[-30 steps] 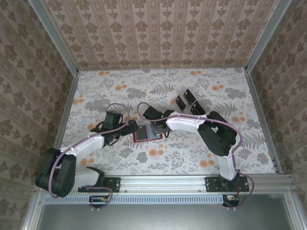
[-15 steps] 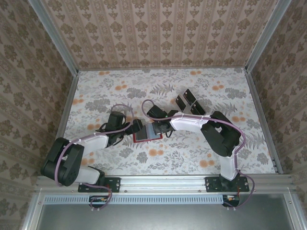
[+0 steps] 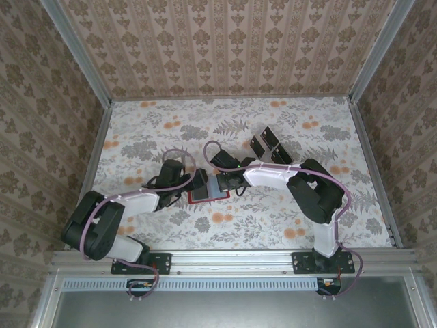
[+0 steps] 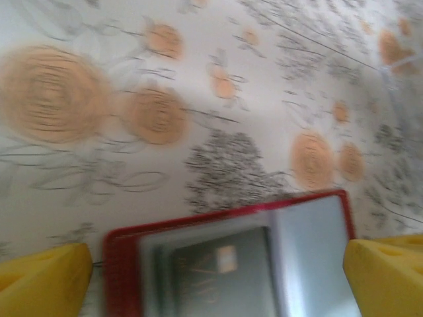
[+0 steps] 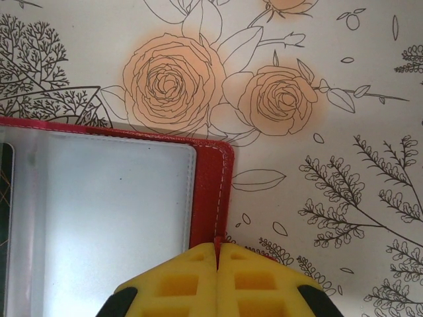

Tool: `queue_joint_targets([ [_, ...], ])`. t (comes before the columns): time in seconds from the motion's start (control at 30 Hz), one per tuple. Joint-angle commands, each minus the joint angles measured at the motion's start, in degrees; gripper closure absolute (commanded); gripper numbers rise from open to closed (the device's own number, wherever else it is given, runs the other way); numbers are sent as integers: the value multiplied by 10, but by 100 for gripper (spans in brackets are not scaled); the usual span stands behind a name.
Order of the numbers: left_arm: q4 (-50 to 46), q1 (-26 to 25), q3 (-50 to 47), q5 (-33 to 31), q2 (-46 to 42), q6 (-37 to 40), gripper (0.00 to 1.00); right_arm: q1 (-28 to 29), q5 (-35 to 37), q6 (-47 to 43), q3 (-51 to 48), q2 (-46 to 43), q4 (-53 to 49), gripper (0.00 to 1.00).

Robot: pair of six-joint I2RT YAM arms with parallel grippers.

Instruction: Put the credit cards into the card holder

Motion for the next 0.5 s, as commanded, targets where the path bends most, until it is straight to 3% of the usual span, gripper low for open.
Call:
queue_joint_targets([
  [0.0,29,-24,9,62,4,-28,0,3,-34,12,-21,3,-7,100],
  [0.47,21,-41,5,33,-66,-51,0,-1,-51,22,-37,-2,16,100],
])
